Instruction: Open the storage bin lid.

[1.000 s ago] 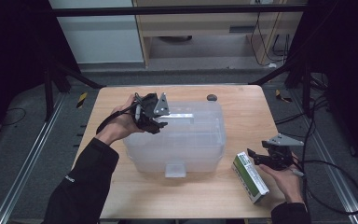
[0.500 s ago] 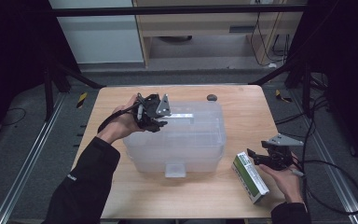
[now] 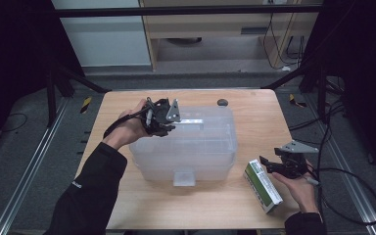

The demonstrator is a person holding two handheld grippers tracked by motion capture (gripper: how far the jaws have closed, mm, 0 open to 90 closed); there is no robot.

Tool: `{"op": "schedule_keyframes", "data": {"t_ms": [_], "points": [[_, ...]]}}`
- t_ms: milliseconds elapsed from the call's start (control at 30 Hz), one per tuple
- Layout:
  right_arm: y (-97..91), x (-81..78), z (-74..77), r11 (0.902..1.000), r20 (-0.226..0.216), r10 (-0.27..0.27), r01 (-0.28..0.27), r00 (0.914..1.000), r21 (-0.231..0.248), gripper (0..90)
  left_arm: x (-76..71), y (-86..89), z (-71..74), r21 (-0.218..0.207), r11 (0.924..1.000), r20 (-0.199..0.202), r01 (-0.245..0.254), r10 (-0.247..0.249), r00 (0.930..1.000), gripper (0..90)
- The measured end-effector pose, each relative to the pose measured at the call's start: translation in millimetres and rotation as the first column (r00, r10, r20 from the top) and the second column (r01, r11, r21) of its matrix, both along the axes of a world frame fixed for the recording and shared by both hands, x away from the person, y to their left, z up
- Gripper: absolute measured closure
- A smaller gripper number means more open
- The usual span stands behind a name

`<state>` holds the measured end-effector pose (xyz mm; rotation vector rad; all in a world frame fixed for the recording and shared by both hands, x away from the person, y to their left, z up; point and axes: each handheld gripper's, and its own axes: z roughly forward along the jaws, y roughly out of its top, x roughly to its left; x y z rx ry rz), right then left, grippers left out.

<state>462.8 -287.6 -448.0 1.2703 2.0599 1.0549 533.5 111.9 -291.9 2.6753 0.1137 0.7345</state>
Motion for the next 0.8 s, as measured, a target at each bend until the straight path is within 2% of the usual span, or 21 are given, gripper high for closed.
{"op": "schedule_keyframes", "data": {"t_ms": [467, 633, 800], "points": [[-0.4, -1.2, 4.4, 0.9999, 0.014, 0.005, -0.005, 0.9999, 0.010, 35.6, -1.4, -7.6, 2.9, 0.047, 0.9983, 0.017, 0.036, -0.037, 0.9992, 72.1], [2.8, -5.0, 13.7, 0.9990, 0.031, 0.020, -0.021, 0.9993, 0.039, 39.1, -2.8, -7.9, 3.0, 0.055, 0.9976, 0.031, 0.041, -0.043, 0.9986, 72.7], [9.2, -8.8, 25.2, 0.9977, 0.054, 0.048, -0.050, 0.9974, 0.045, 43.7, -3.0, -7.9, 3.3, 0.056, 0.9975, 0.033, 0.042, -0.044, 0.9985, 72.9]]}}
